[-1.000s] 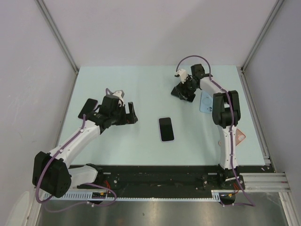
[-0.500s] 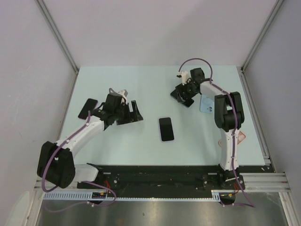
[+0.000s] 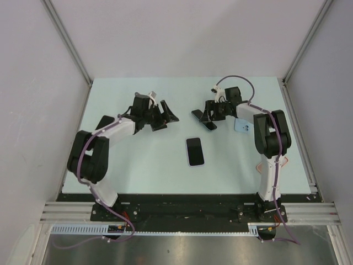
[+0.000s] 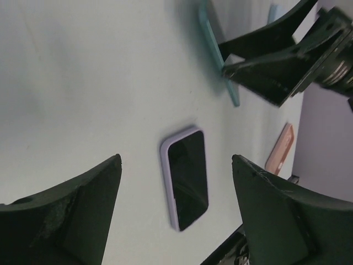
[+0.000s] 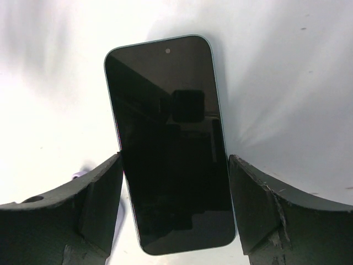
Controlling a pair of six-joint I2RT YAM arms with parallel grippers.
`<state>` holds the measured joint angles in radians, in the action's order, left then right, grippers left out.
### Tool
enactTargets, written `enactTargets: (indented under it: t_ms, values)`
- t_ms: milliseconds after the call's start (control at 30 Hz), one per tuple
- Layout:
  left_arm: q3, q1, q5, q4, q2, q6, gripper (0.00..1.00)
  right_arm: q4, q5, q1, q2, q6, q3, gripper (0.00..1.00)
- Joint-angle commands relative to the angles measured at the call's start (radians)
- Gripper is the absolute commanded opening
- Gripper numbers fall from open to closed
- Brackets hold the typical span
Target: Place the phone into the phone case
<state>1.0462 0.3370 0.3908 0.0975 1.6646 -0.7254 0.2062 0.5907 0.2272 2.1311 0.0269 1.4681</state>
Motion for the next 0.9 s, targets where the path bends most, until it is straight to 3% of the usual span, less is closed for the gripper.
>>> enactTargets:
  t_ms: [0, 200, 433, 633, 733, 767, 867]
  values:
    - [0.106, -0.003, 0.091, -0.205, 0.113, -0.101, 0.86, -0.004, 0.101, 0.043, -0.025, 0.093, -0.061, 0.45]
    - [0.210, 0.011, 0.140, -0.288, 0.286, -0.172, 0.84, -0.057, 0.126, 0.070, -0.051, 0.133, -0.101, 0.44]
    - [0.265, 0.033, 0.140, -0.301, 0.380, -0.203, 0.77, -0.119, 0.139, 0.109, -0.056, 0.203, -0.114, 0.43]
    - [0.255, 0.034, 0.151, -0.283, 0.417, -0.213, 0.63, -0.140, 0.115, 0.135, -0.077, 0.223, -0.135, 0.45]
    - [0.242, 0.036, 0.157, -0.298, 0.420, -0.213, 0.42, -0.146, 0.106, 0.149, -0.095, 0.226, -0.150, 0.47]
    - [0.242, 0.036, 0.161, -0.298, 0.419, -0.212, 0.31, -0.140, 0.100, 0.152, -0.099, 0.225, -0.152, 0.50]
    - [0.244, 0.036, 0.177, -0.301, 0.405, -0.200, 0.14, -0.102, 0.060, 0.156, -0.125, 0.216, -0.157, 0.60]
